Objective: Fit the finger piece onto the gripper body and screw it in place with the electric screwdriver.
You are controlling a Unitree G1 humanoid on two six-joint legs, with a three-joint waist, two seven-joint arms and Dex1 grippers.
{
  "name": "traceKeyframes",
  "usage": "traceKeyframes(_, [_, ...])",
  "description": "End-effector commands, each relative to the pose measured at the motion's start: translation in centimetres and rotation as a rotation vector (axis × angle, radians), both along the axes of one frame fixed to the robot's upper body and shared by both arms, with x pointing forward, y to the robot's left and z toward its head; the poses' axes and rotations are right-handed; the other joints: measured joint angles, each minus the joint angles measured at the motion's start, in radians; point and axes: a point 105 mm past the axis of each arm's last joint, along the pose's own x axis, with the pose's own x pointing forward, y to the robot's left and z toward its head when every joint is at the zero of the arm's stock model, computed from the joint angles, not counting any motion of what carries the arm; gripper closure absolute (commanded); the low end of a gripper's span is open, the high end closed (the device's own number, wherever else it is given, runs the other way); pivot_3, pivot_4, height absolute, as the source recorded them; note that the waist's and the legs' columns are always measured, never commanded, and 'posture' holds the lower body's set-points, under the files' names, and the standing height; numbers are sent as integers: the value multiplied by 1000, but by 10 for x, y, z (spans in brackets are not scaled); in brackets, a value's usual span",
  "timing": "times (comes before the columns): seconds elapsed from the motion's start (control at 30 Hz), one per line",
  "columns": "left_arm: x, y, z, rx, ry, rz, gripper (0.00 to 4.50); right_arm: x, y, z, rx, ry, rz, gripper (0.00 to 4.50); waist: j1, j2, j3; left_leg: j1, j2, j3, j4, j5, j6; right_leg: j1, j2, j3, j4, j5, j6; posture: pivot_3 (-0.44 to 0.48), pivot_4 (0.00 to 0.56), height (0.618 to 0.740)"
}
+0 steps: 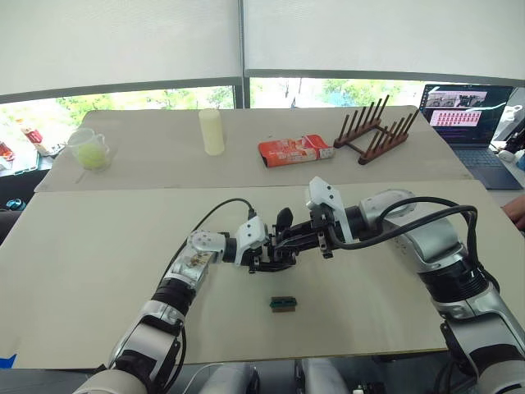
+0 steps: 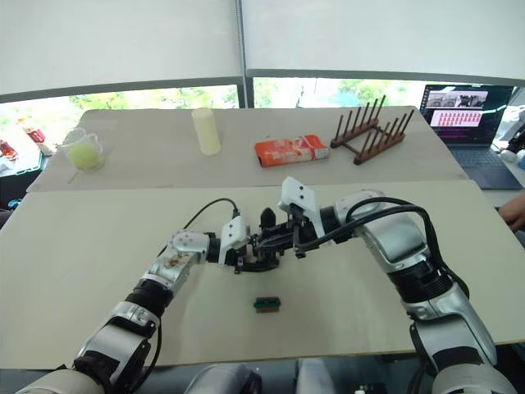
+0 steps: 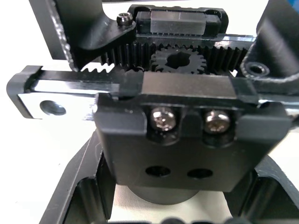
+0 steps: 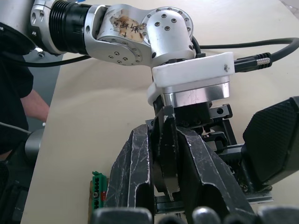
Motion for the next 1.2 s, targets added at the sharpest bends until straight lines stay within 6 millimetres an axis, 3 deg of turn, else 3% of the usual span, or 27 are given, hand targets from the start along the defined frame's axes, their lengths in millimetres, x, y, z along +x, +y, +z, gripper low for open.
traceKeyframes(0.03, [15, 1, 31, -69, -87, 37, 2120, -13, -17, -61, -194, 173, -41, 4173, 1, 0, 0, 0, 0, 0, 0, 0, 0, 0, 0, 0, 0, 0, 0, 0, 150, 740])
traceKeyframes(0.23, [17, 0, 31, -67, -89, 35, 2120, -13, -20, -65, -239, 146, -88, 4173, 5, 0, 0, 0, 0, 0, 0, -1, 0, 1, 0, -1, -1, 0, 0, 0, 150, 740])
traceKeyframes(0.4, [18, -1, 33, -71, -92, 35, 2120, 4, -21, -64, -250, 99, -173, 4173, 3, 0, 0, 1, 0, 0, 0, -1, -1, 3, 0, -1, -1, 0, 0, 0, 150, 740])
traceKeyframes(0.57, [20, -1, 34, -73, -97, 38, 2120, -7, -28, -68, -298, 200, -57, 4173, 4, 0, 0, 2, 0, 0, 0, -1, 0, 4, 1, -1, -1, 0, 0, 0, 150, 740])
traceKeyframes(0.73, [16, 0, 33, -72, -102, 30, 2120, -4, -31, -79, -340, 295, -66, 4173, 6, 0, 0, 2, -1, -1, 0, -2, 2, 4, 1, -1, -2, 0, 0, 0, 150, 740])
traceKeyframes(1.2, [14, 0, 31, -73, -98, 36, 2120, -6, -29, -79, -355, 289, -85, 4173, 5, 1, -1, 4, -1, -1, -1, -3, 1, 5, 1, 0, -2, 0, 1, 0, 150, 740])
